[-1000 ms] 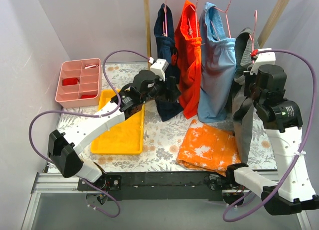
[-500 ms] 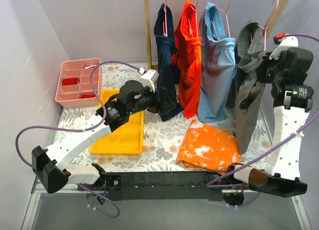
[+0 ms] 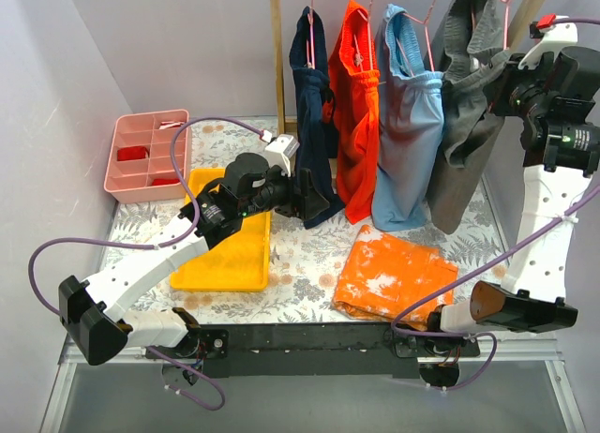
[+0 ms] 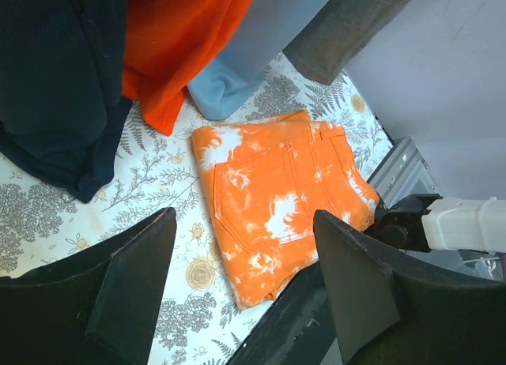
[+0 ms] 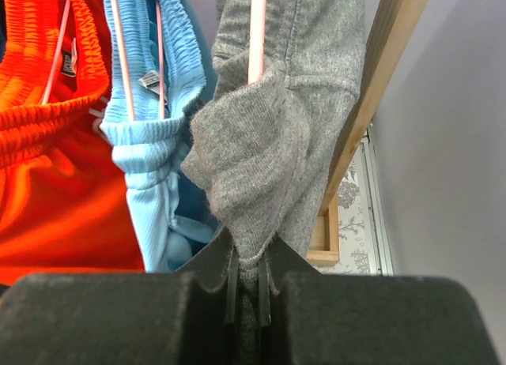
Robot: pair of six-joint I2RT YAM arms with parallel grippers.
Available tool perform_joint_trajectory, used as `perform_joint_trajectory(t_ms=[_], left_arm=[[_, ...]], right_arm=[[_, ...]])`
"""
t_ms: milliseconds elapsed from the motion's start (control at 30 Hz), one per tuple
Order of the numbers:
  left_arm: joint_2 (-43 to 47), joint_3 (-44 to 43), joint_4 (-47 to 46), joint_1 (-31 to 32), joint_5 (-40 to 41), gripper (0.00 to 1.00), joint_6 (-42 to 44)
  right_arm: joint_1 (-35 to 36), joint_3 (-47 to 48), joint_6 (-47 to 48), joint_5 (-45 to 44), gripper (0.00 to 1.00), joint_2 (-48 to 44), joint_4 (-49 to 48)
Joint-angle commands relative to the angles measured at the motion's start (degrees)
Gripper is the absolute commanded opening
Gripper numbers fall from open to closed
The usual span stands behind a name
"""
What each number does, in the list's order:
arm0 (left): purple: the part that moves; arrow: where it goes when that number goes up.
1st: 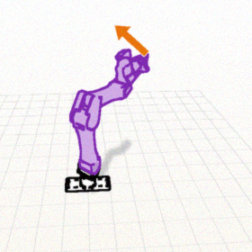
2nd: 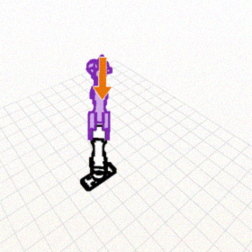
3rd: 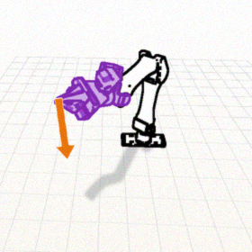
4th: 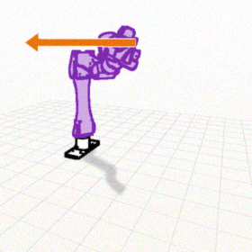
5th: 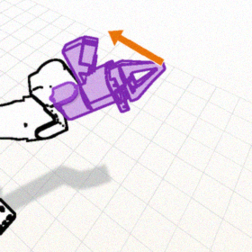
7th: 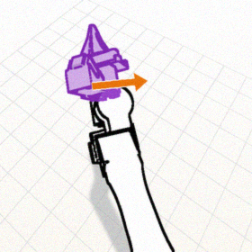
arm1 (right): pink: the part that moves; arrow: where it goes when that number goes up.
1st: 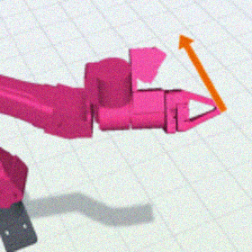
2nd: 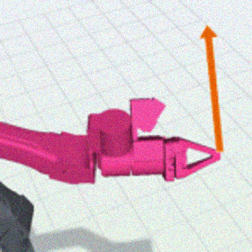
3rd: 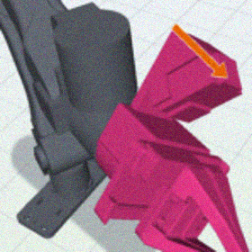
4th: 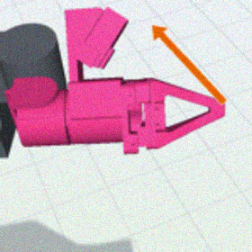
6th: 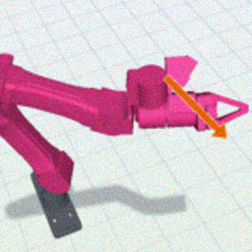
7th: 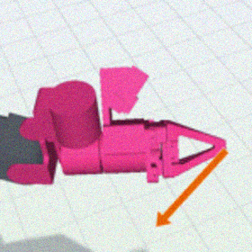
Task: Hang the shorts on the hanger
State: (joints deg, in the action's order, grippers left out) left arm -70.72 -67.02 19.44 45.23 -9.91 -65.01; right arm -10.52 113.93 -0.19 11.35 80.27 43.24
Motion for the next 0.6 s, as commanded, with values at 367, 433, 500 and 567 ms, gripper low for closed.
perform_joint_trajectory(t_ms=[367,433,500,567], left_arm=[[0.67,-3.46,1.21,-0.06,-0.72,0.7,0.76],[0.76,-3.55,1.3,-0.06,-0.37,0.7,0.94],[0.76,-3.46,1.56,-0.06,-0.28,0.7,1.03],[0.84,-3.46,1.65,-0.06,-0.02,0.7,1.03]], right_arm=[[-0.29,4.98,-1.39,-0.19,0.01,8.5,-6.68],[-0.37,5.16,-1.66,-0.37,0.01,9.46,-6.59],[-0.37,5.25,-2.1,-0.98,0.01,9.99,-6.42],[-0.38,4.81,-2.54,-1.25,0.01,10.26,-6.07]])
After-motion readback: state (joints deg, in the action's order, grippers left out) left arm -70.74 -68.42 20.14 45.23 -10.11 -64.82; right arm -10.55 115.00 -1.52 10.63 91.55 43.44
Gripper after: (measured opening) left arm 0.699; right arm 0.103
